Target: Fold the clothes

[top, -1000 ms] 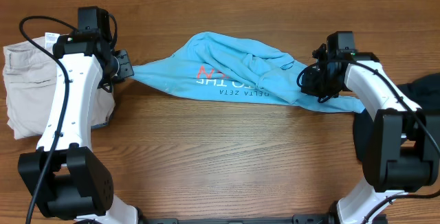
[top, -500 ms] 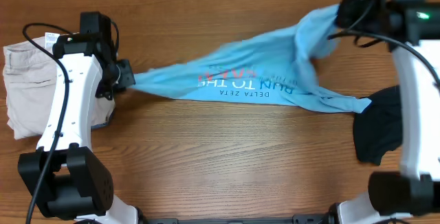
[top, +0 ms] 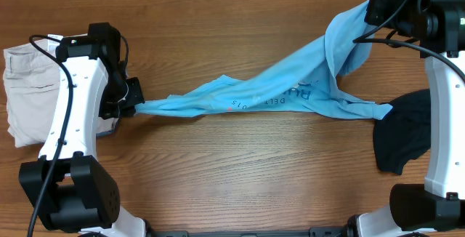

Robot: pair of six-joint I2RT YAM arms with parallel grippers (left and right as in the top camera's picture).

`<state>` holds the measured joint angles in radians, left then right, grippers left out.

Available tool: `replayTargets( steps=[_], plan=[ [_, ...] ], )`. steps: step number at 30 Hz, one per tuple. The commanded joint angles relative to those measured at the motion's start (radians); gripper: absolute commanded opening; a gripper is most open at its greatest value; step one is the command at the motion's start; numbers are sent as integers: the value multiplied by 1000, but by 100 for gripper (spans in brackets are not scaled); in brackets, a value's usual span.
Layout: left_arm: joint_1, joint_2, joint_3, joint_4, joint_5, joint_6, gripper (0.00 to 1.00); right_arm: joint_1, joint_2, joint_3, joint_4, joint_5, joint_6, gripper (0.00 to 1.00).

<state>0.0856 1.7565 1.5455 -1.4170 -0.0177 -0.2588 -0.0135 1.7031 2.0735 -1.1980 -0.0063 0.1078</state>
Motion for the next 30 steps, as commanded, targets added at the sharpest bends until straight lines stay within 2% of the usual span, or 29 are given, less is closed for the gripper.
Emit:
replayTargets(
  steps=[1, 9, 15, 18, 19, 20, 21, 22, 23, 24, 27, 30],
  plan=[
    [-1, -8, 13, 44, 29, -9, 4, -8, -3, 8, 35, 17, -14, 4],
    [-1, -61, 41, 281, 131, -3, 4, -8, -9, 8, 66, 18, -11, 4],
    [-2, -103, 55, 755, 121, -14, 4, -25, -2, 8, 174, 198, 114, 4],
    [-2, -70, 55, 976, 50, -63, 4, -51, 16, 8, 230, 235, 134, 5],
    [-2, -54, 55, 1023, 30, -83, 4, -59, 24, 8, 237, 234, 134, 6],
    [-2, -34, 55, 1063, 25, -104, 4, -66, 32, 8, 239, 234, 134, 13],
    [-2, -15, 55, 1083, 30, -125, 13, -69, 41, 8, 236, 234, 133, 19],
    [-2, 4, 55, 1086, 48, -144, 49, -72, 48, 8, 228, 234, 133, 29],
    [-2, 27, 55, 1072, 88, -154, 82, -72, 60, 8, 213, 235, 132, 31],
    [-2, 45, 55, 1045, 131, -154, 100, -75, 68, 8, 198, 236, 128, 32],
    [-17, 95, 55, 903, 229, -153, 100, -78, 95, 8, 142, 301, 129, 33],
    [-55, 122, 55, 782, 259, -132, 100, -79, 109, 7, 110, 342, 129, 33]
  ],
)
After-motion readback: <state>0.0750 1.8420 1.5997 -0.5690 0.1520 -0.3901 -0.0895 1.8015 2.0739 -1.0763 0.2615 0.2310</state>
